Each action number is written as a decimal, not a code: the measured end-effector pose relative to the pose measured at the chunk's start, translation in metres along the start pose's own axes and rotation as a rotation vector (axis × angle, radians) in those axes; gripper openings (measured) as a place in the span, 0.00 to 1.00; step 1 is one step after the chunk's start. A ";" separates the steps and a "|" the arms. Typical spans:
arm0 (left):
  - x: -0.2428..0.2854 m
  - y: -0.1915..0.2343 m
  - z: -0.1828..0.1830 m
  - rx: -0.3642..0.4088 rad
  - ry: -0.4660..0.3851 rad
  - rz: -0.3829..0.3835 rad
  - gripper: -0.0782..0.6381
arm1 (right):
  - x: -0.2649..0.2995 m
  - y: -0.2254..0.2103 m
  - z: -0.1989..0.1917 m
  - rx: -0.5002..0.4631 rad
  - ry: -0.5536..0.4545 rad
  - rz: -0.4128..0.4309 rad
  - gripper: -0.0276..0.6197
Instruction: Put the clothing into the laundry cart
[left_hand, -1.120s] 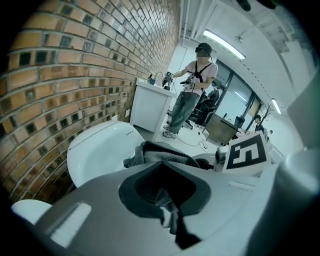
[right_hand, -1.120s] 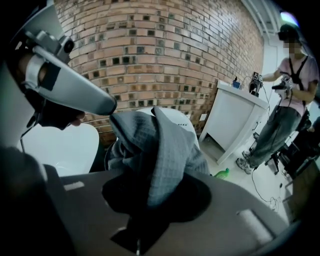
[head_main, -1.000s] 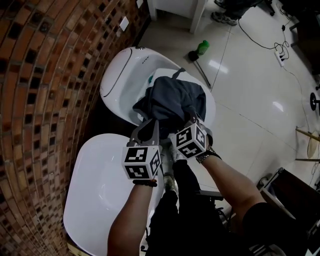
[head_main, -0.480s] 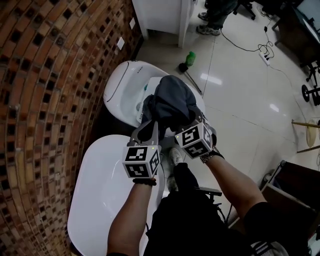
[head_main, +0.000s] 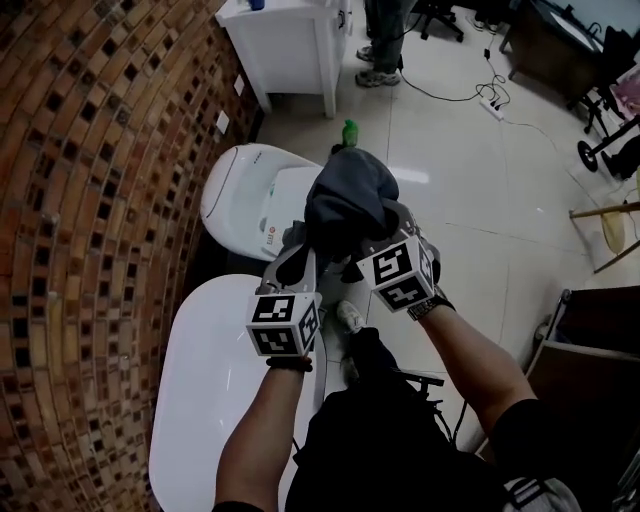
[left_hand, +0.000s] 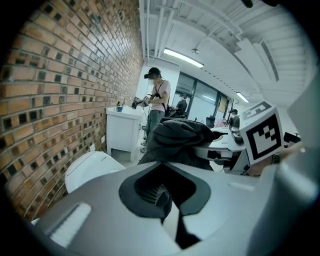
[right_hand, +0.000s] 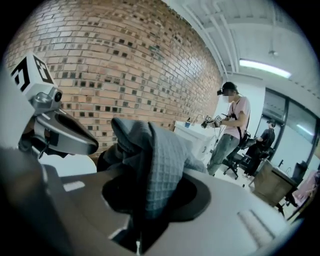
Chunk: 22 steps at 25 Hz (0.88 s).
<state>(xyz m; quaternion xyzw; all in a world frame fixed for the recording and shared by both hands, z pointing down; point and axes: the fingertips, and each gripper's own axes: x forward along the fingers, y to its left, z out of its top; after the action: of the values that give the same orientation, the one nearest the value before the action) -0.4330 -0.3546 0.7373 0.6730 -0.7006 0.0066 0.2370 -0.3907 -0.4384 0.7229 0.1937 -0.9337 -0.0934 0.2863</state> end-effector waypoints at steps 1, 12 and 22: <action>-0.007 -0.013 0.002 0.010 -0.003 -0.013 0.11 | -0.017 -0.002 0.003 0.004 -0.008 -0.016 0.23; -0.079 -0.164 0.027 0.146 -0.014 -0.221 0.11 | -0.222 -0.031 0.034 0.047 -0.086 -0.245 0.22; -0.109 -0.315 0.041 0.238 -0.008 -0.439 0.11 | -0.411 -0.080 0.028 0.105 -0.115 -0.493 0.22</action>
<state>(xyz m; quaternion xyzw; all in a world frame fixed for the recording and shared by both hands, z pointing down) -0.1499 -0.2956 0.5658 0.8323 -0.5327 0.0349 0.1492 -0.0689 -0.3386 0.4725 0.4245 -0.8765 -0.1227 0.1910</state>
